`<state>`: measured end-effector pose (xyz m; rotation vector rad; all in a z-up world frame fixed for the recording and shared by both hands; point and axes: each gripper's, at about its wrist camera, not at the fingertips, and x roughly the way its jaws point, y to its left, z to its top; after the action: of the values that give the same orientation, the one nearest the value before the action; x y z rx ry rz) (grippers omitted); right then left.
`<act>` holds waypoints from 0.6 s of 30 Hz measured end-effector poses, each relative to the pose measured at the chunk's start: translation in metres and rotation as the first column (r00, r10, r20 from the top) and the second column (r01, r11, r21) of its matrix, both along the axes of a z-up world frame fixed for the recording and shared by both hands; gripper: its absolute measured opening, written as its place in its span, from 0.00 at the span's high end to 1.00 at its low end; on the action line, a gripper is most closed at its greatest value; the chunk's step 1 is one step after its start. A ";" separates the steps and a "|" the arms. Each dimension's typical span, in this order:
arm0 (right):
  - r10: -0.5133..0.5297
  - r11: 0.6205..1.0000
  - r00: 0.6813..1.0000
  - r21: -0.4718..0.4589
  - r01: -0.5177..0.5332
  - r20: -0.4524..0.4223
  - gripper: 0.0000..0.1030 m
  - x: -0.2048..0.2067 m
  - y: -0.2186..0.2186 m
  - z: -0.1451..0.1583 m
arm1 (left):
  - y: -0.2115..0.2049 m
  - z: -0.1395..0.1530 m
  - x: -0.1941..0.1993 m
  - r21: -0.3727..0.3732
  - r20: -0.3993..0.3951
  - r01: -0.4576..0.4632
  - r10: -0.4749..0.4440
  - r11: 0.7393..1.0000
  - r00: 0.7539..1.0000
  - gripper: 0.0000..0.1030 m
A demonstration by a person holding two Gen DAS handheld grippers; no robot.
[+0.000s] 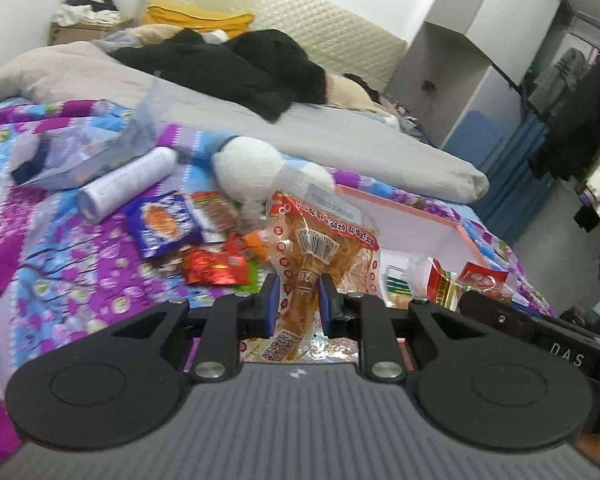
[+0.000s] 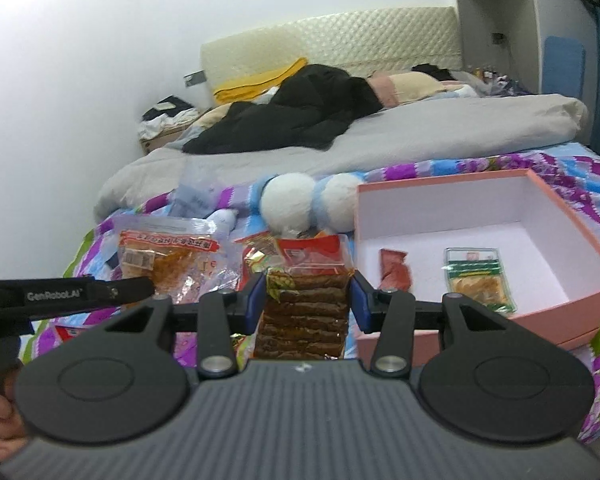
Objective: Organize snacks
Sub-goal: 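Open the left tool and the right tool to drop both packets into the box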
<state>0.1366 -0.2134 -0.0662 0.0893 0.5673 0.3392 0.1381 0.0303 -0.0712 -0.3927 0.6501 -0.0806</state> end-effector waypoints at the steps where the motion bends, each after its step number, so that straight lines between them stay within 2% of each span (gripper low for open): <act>1: -0.010 1.000 1.000 -0.001 0.010 0.002 0.54 0.004 -0.004 0.001 | -0.005 0.000 0.007 -0.001 -0.002 0.014 -0.014 1.000 1.000 0.77; 10: -0.093 0.996 0.996 -0.017 0.092 -0.016 0.54 0.048 -0.035 -0.006 | -0.051 -0.002 0.076 -0.008 -0.004 0.137 -0.137 0.990 0.991 0.77; 18: -0.159 0.987 0.985 -0.030 0.157 -0.065 0.54 0.094 -0.064 -0.026 | -0.083 -0.024 0.141 -0.026 -0.048 0.216 -0.217 0.976 0.975 0.77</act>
<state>0.2307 -0.2771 -0.0920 0.1217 0.6273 0.1751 0.2792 -0.0525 -0.0949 -0.3438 0.7411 -0.2856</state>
